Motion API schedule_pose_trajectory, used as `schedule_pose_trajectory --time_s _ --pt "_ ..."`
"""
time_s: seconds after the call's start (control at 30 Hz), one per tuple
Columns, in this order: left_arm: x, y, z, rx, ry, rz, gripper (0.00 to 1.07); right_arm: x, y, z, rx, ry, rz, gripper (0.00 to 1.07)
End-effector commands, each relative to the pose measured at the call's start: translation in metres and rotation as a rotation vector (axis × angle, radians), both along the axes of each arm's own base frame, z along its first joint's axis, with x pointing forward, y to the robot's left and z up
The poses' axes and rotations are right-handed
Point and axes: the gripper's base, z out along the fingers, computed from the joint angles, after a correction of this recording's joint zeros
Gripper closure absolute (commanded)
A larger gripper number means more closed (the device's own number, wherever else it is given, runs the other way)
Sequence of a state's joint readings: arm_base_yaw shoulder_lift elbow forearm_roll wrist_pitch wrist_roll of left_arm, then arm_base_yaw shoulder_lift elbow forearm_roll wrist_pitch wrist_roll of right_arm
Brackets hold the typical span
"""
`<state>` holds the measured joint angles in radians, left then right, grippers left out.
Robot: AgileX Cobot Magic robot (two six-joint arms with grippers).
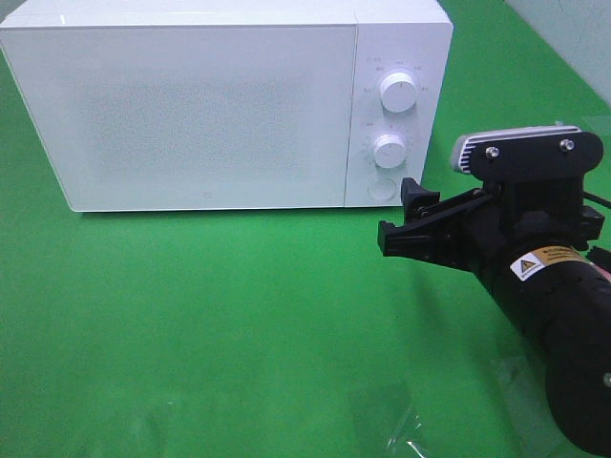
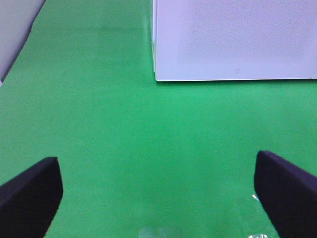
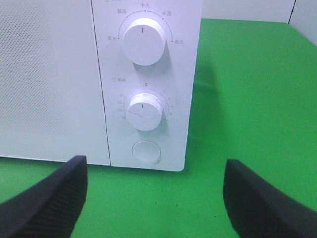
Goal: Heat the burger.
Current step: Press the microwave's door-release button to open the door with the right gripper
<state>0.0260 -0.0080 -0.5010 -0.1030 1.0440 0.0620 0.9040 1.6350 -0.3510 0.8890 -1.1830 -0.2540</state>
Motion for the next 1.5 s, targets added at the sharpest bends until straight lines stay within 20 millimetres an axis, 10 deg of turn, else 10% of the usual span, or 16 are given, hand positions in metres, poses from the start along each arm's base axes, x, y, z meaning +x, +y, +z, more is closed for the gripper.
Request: schedule_pose_trajectory --time_s 0.03,0.37,0.73,1.03,1.5 --pt "-0.002 -0.001 0.0 -0.009 -0.017 -0.006 0.09 0.002 0.002 0.003 0.077 -0.005 -0.025 0.34" --pt "-0.002 -0.001 0.0 -0.009 -0.017 -0.006 0.09 0.001 0.003 -0.001 0.578 0.1 -0.145 0.47" --pt "-0.002 -0.001 0.0 -0.009 -0.017 -0.006 0.09 0.0 0.006 -0.003 1.102 0.211 -0.265 0.83" --pt "-0.002 -0.001 0.0 -0.009 -0.017 -0.006 0.09 -0.002 0.008 -0.008 1.212 0.282 -0.31 1.07" --pt "-0.002 -0.001 0.0 -0.009 -0.017 -0.006 0.09 0.001 0.009 -0.042 1.283 0.386 -0.424 1.07"
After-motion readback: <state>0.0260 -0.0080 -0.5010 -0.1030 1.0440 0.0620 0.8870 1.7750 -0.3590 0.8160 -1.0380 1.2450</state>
